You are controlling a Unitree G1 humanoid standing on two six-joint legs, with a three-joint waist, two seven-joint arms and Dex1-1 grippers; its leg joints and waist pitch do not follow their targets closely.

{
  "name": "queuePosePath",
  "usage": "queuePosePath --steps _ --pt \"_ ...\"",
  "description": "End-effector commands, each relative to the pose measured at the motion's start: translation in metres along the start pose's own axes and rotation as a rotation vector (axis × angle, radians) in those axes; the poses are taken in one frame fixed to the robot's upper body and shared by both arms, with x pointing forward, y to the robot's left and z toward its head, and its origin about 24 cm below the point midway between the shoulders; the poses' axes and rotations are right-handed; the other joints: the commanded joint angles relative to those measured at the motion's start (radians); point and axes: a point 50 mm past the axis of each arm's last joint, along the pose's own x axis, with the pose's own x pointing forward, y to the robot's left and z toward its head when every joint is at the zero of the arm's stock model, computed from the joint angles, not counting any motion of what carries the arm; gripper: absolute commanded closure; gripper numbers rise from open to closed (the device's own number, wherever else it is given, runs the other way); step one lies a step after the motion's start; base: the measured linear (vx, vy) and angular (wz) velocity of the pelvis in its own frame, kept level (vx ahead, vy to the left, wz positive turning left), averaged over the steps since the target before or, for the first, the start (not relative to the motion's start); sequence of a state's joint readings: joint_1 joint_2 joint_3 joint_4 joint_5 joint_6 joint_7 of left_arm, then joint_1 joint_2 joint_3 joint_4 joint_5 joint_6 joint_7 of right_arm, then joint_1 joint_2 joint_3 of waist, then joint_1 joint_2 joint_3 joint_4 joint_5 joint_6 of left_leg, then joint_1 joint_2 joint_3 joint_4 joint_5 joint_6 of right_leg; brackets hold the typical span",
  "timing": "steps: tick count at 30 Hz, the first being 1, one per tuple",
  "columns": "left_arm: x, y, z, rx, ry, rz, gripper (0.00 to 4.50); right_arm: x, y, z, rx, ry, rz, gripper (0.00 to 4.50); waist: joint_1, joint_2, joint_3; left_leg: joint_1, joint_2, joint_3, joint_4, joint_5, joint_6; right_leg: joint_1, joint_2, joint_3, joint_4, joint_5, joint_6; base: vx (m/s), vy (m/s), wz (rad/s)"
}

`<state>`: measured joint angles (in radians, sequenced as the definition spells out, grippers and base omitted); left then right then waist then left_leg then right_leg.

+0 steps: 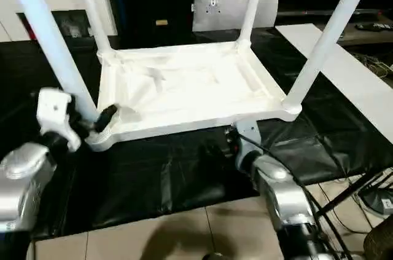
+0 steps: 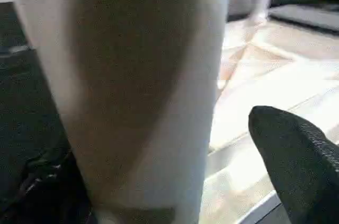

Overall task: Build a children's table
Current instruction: Rotate table base

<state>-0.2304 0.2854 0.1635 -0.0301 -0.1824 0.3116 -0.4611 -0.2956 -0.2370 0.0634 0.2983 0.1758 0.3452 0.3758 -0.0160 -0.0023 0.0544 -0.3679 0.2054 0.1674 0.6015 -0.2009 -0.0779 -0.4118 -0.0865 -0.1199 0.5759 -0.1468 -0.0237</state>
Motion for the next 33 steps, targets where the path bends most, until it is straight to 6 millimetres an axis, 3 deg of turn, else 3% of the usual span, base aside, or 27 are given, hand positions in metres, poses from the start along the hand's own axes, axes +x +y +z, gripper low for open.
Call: queuePosePath --steps 1,2,5,7,10,11,13,16,18,21,24,29,31,33 --pt "0.003 -0.002 0.002 -0.024 -0.034 -0.077 0.04 0.003 -0.006 0.0 -0.007 0.012 -0.043 0.0 0.008 0.003 -0.069 0.002 0.018 -0.005 -0.07 -0.2 0.047 0.051 -0.052 0.051 -0.069 -0.338 -0.13 0.0 0.0 0.0" --pt "0.005 -0.004 0.003 -0.061 -0.046 -0.125 0.04 0.006 -0.009 0.0 0.001 0.019 -0.06 0.0 0.008 -0.005 -0.071 -0.001 0.019 -0.002 -0.068 -0.178 0.049 0.054 -0.05 0.053 -0.062 -0.294 -0.147 0.0 0.0 0.0" --pt "0.007 -0.015 0.002 -0.154 -0.034 -0.335 0.04 0.015 -0.012 0.002 0.016 0.03 -0.08 0.0 0.023 0.001 -0.071 0.008 0.02 0.003 -0.067 -0.162 0.046 0.05 -0.052 0.057 -0.057 -0.275 -0.175 0.0 0.0 0.0" --pt "0.006 -0.017 0.002 -0.161 -0.03 -0.364 0.04 0.016 -0.012 0.003 0.018 0.031 -0.081 0.0 0.03 0.001 -0.07 0.01 0.022 0.005 -0.07 -0.161 0.043 0.051 -0.052 0.058 -0.053 -0.266 -0.18 0.0 0.0 0.0" --pt "-0.004 -0.042 0.003 -0.226 0.034 -0.676 0.04 0.027 -0.01 0.008 0.013 0.028 -0.071 0.0 0.04 0.004 -0.071 0.015 0.023 0.006 -0.072 -0.156 0.029 0.053 -0.054 0.061 -0.045 -0.251 -0.184 0.0 0.0 0.0" --pt "-0.005 -0.044 0.003 -0.232 0.041 -0.701 0.04 0.028 -0.009 0.009 0.011 0.027 -0.069 0.0 0.041 0.005 -0.07 0.016 0.024 0.007 -0.073 -0.165 0.02 0.052 -0.053 0.062 -0.041 -0.254 -0.191 0.0 0.0 0.0" --pt "-0.01 -0.055 0.004 -0.248 0.075 -0.81 0.04 0.033 -0.005 0.012 0.004 0.019 -0.053 0.0 0.04 0.003 -0.066 0.015 0.023 0.008 -0.075 -0.19 0.014 0.052 -0.052 0.063 -0.044 -0.274 -0.19 0.0 0.0 0.0" --pt "-0.016 -0.075 0.002 -0.239 0.125 -0.936 0.04 0.04 0.007 0.017 -0.004 0.003 -0.008 0.0 0.035 0.001 -0.059 0.016 0.02 0.007 -0.078 -0.256 -0.002 0.053 -0.054 0.066 -0.058 -0.393 -0.15 0.0 0.0 0.0" --pt "-0.017 -0.084 0.001 -0.238 0.133 -0.974 0.04 0.043 0.013 0.018 -0.008 -0.002 0.014 0.0 0.023 -0.002 -0.057 0.019 0.018 0.005 -0.077 -0.289 -0.006 0.05 -0.052 0.065 -0.067 -0.46 -0.121 0.0 0.0 0.0" --pt "-0.015 -0.098 0.003 -0.238 0.123 -1.019 0.04 0.049 0.024 0.019 -0.014 -0.009 0.052 0.0 0.006 -0.006 -0.057 0.012 0.014 0.003 -0.073 -0.29 -0.003 0.05 -0.051 0.064 -0.071 -0.516 -0.097 0.0 0.0 0.0" --pt "-0.013 -0.104 0.004 -0.238 0.11 -1.029 0.04 0.05 0.029 0.019 -0.02 -0.008 0.066 0.0 -0.003 -0.009 -0.059 0.01 0.013 0.004 -0.07 -0.271 0.006 0.049 -0.05 0.064 -0.075 -0.525 -0.084 0.0 0.0 0.0" --pt "-0.005 -0.124 0.011 -0.235 0.073 -1.059 0.04 0.056 0.044 0.016 -0.035 -0.007 0.114 0.0 -0.002 -0.008 -0.065 0.004 0.017 0.005 -0.068 -0.213 0.014 0.052 -0.046 0.068 -0.062 -0.422 -0.12 0.0 0.0 0.0" --pt "-0.004 -0.125 0.011 -0.235 0.071 -1.062 0.04 0.056 0.045 0.016 -0.035 -0.007 0.118 0.0 -0.002 -0.008 -0.065 0.007 0.017 0.008 -0.068 -0.212 0.019 0.051 -0.044 0.069 -0.06 -0.401 -0.13 0.0 0.0 0.0" --pt "0.003 -0.139 0.014 -0.228 0.052 -1.091 0.04 0.057 0.051 0.012 -0.047 -0.001 0.143 0.0 0.001 -0.006 -0.065 0.011 0.017 0.01 -0.067 -0.216 0.021 0.048 -0.042 0.07 -0.061 -0.396 -0.135 0.0 0.0 0.0"
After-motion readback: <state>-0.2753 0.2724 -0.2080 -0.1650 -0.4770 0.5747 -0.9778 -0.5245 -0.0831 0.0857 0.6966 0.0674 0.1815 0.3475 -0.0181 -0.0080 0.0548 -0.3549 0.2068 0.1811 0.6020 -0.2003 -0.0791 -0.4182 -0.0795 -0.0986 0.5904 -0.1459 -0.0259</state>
